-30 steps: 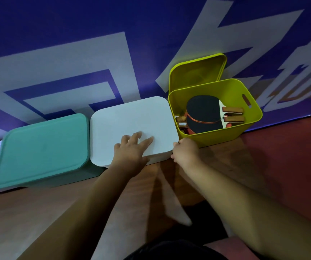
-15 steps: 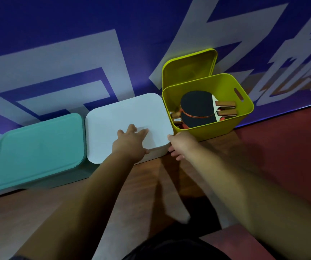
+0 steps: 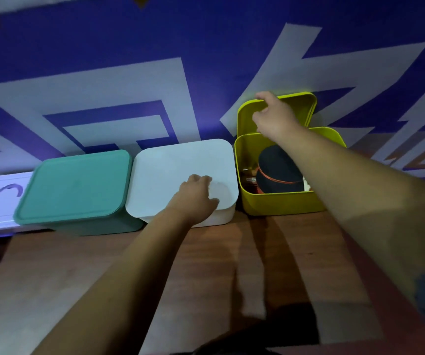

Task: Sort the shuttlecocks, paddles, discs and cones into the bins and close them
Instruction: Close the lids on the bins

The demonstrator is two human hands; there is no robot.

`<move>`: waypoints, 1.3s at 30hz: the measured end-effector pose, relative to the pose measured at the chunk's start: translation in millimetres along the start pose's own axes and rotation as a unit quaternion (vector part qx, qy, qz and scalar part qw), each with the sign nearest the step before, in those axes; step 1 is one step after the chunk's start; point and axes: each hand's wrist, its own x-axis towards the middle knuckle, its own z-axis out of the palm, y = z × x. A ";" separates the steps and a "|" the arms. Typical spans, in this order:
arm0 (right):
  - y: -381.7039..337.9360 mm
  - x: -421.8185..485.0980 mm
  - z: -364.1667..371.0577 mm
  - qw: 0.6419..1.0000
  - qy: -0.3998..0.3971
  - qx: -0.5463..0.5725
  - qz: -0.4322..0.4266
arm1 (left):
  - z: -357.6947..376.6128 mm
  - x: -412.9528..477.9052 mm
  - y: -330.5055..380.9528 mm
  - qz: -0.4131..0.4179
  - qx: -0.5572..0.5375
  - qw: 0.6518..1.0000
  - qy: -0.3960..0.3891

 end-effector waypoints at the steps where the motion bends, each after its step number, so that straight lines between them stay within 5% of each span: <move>1: 1.5 8.7 -2.5 0.999 -0.015 -0.038 -0.006 | -3.5 -2.8 3.4 -0.008 -0.023 1.000 0.007; 10: -2.0 45.4 4.7 0.971 -0.048 -0.232 -0.026 | -19.5 -28.1 -4.4 -0.053 -0.124 0.991 0.012; 20: -39.6 16.6 -49.0 0.996 0.082 0.034 0.024 | -37.5 3.4 5.0 -0.002 -0.292 0.956 0.031; 23: -49.0 -1.5 -85.8 0.980 0.131 0.146 0.040 | -39.1 28.8 25.7 -0.034 -0.497 0.867 -0.026; 28: -28.4 -37.6 -132.4 0.940 0.191 0.272 0.077 | -52.4 63.3 49.5 -0.115 -0.754 0.646 -0.019; 30: -7.9 -47.8 -142.3 0.926 0.203 0.310 0.069 | -54.0 69.5 53.5 -0.118 -0.788 0.604 -0.005; 36: 86.8 -61.0 -151.4 0.923 0.122 0.344 0.121 | -34.7 76.0 73.8 -0.151 -0.731 0.663 0.050; 39: 151.6 -57.7 -142.9 0.957 0.068 0.231 0.163 | 1.8 69.9 78.9 -0.177 -0.617 0.761 0.098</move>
